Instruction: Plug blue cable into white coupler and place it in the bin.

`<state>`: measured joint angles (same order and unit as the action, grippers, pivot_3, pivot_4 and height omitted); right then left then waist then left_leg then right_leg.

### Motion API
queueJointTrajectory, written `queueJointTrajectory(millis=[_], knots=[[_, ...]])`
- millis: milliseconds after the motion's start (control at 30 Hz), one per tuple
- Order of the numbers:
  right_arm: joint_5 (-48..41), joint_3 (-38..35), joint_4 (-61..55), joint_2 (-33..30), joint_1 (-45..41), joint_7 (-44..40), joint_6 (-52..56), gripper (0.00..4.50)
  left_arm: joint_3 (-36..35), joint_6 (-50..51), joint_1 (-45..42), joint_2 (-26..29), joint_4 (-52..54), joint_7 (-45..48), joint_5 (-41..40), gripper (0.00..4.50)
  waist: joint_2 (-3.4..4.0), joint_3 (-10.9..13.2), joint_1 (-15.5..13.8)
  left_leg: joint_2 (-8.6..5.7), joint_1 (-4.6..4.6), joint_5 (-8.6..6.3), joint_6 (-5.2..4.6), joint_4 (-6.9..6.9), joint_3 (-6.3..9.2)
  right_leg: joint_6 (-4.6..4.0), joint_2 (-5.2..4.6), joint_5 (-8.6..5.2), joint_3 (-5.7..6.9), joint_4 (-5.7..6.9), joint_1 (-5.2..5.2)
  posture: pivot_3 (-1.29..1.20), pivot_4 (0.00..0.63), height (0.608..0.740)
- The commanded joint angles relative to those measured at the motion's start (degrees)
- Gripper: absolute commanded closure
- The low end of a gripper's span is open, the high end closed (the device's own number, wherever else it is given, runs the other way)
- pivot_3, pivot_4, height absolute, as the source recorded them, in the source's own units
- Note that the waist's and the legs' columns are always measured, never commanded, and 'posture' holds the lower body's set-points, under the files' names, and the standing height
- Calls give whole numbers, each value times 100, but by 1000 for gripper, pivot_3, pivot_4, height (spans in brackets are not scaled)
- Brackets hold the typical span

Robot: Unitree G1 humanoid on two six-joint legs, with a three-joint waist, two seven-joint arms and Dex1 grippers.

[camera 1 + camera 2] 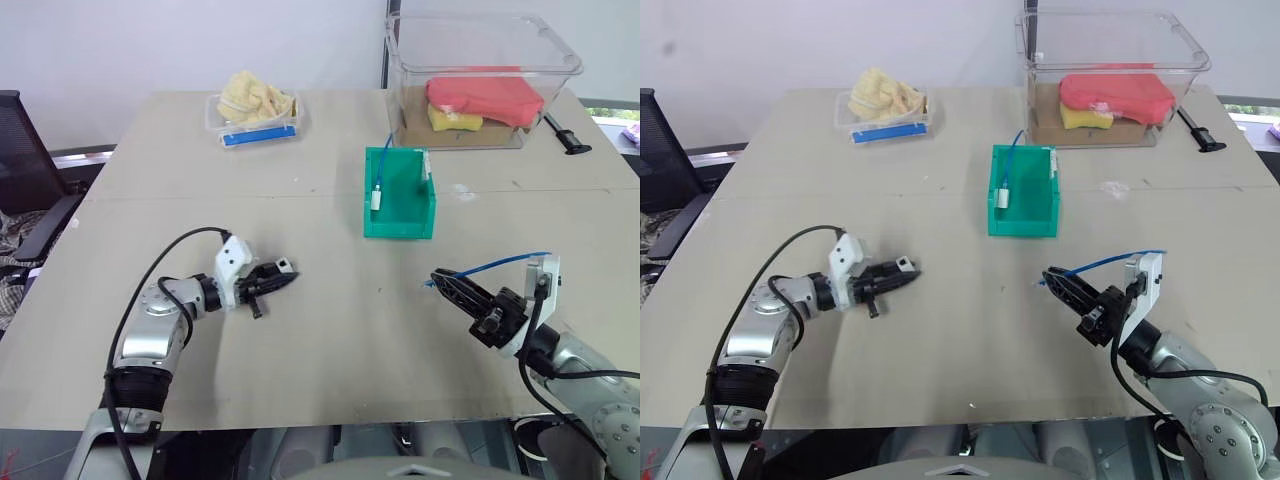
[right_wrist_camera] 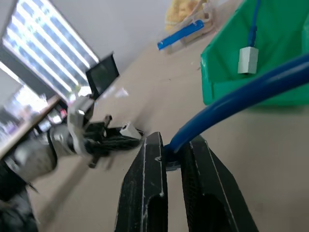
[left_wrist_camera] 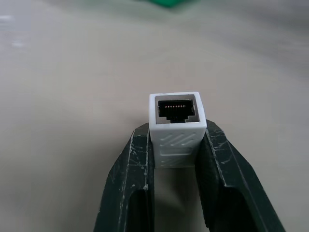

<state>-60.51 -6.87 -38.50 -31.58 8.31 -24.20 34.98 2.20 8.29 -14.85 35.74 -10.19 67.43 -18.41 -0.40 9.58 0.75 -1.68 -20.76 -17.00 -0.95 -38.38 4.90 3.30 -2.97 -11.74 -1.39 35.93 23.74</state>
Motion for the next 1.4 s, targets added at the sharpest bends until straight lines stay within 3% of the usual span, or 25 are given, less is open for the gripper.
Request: queueJointTrajectory(millis=[33, 267, 500, 767, 1000, 1400], knots=[[416, 269, -153, -459, -805, -521, 68, 4500, 519, 49, -428, -111, 427, 483, 5, 3947, 0, 1, 1, -1, 1, 0, 0, -2, 0, 0, 1, 0, 1, 1, -1, 0, 150, 739], [1678, 1463, 676, -1044, -2522, -1615, 158, 4500, 1325, -645, -1362, -786, -457, 634, 662, 3947, -3, 0, 4, -8, -4, 1, 0, -2, -4, -3, 12, 1, 20, 0, -4, 0, 150, 739], [3086, 2562, 1772, -801, -3231, -2402, -372, 4500, 1722, -1217, -1740, -1057, -1215, 835, 1109, 3947, -4, 0, 1, -7, -28, 1, 2, 0, -2, -2, 8, 1, 24, -3, 18, 0, 150, 739], [3534, 2751, 2069, -309, -3371, -2659, -458, 4500, 1752, -1400, -1821, -1122, -1354, 880, 1260, 3947, -4, -1, -4, -9, -24, 1, 1, -8, 14, -1, 3, 2, 19, 2, 14, 0, 150, 739], [3231, 2319, 1993, -148, -3497, -2805, -175, 4500, 1751, -1426, -1753, -1127, -1280, 951, 1253, 3947, -4, -1, -3, -9, -24, 2, 2, -8, 18, -1, 3, 2, 21, 4, 14, 0, 150, 739], [3962, 2689, 2610, 28, -3662, -3088, -489, 4500, 1708, -1470, -1730, -1102, -1254, 1021, 1215, 3947, -3, -1, 3, -10, -22, 2, 3, -7, 19, -1, 4, 2, 23, 7, 15, 0, 150, 739]])
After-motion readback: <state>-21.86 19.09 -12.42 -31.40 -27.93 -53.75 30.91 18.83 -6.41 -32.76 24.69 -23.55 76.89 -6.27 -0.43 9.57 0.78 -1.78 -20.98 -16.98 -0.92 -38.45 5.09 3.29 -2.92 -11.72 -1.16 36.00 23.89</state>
